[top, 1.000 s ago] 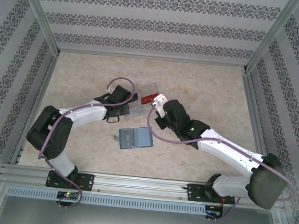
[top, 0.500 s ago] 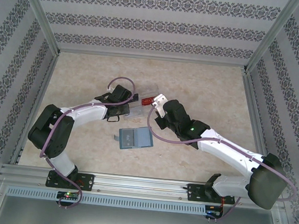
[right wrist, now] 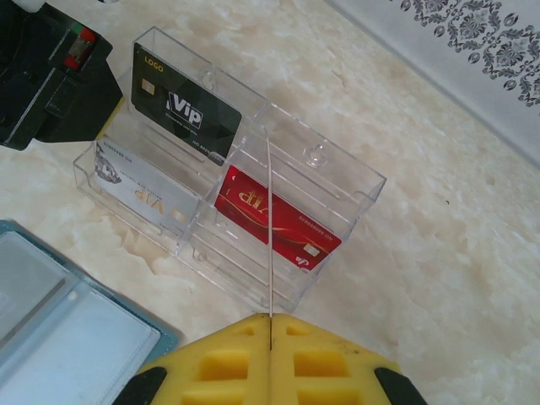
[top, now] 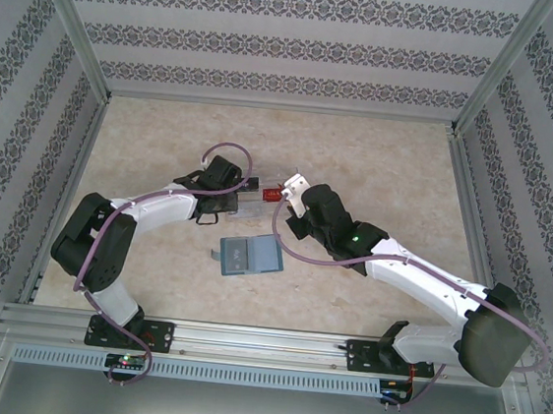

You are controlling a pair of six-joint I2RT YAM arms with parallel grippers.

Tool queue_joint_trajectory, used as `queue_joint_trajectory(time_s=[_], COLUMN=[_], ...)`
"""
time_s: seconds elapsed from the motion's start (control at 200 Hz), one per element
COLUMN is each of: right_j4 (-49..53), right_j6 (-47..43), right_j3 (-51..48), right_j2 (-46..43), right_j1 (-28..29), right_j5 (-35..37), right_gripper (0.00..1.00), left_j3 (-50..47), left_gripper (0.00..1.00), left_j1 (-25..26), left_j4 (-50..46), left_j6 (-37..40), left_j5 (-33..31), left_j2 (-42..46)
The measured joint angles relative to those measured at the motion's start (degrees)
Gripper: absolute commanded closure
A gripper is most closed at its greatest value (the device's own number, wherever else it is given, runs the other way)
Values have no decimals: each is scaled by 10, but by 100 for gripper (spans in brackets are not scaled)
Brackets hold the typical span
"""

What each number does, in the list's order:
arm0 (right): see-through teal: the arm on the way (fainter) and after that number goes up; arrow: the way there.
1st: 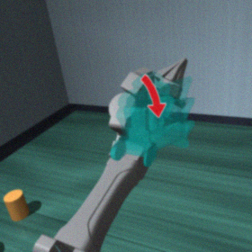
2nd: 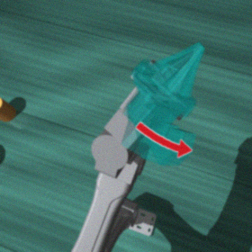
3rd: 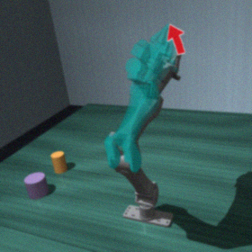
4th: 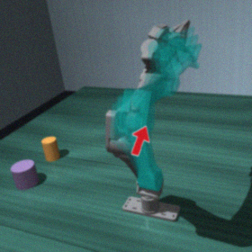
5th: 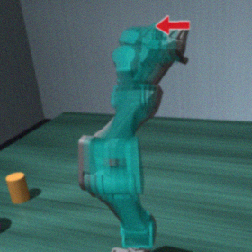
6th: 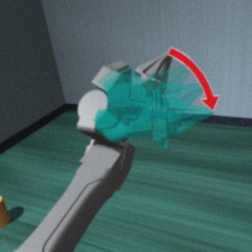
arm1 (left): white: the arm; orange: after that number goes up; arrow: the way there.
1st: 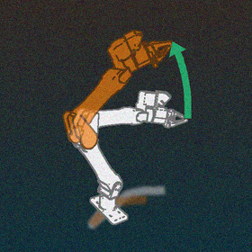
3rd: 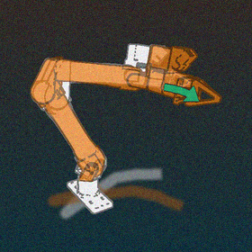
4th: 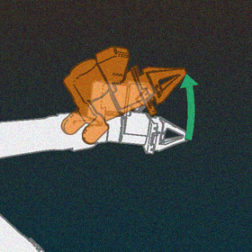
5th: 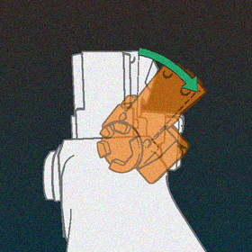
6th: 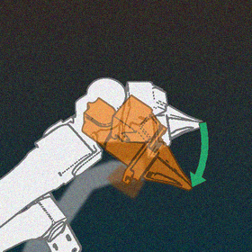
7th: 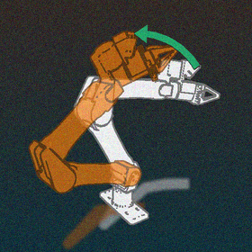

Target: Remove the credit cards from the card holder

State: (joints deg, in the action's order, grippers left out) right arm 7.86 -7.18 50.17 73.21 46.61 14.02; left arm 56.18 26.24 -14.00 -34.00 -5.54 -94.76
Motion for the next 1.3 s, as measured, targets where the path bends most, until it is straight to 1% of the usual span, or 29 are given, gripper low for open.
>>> queue_joint_trajectory(time_s=[0.275,0.54,0.694,0.779,0.819,0.884,0.989,1.064,1.104,1.219,1.284,1.299], right_j4=[0,0,0,0,0,0,0,0,0,0,8,9], right_j6=[0,0,0,0,-1,-3,-8,-16,-22,-38,-55,-63], right_j3=[0,0,0,0,0,0,0,0,0,1,7,9], right_j2=[0,0,0,0,0,0,0,0,1,10,24,29], right_j1=[0,0,0,0,0,0,0,0,0,0,2,3], right_j5=[-2,-5,-9,-14,-16,-20,-32,-41,-46,-56,-58,-57], right_gripper=[96,96,96,96,98,99,99,99,99,99,100,100], left_j3=[-2,-2,-2,-2,-3,-5,-10,-16,-21,-42,-62,-67], left_gripper=[92,92,87,79,74,58,49,35,29,20,18,15], left_j1=[-11,-21,-24,-24,-24,-24,-24,-24,-24,-24,-24,-24], left_j4=[-3,-13,-19,-22,-24,-27,-33,-34,-34,-31,-29,-28], left_j6=[51,83,94,96,97,97,95,94,89,78,68,67], left_j5=[30,56,67,72,75,80,89,98,101,113,116,117], left_j2=[6,10,12,13,14,20,40,65,82,139,177,186])
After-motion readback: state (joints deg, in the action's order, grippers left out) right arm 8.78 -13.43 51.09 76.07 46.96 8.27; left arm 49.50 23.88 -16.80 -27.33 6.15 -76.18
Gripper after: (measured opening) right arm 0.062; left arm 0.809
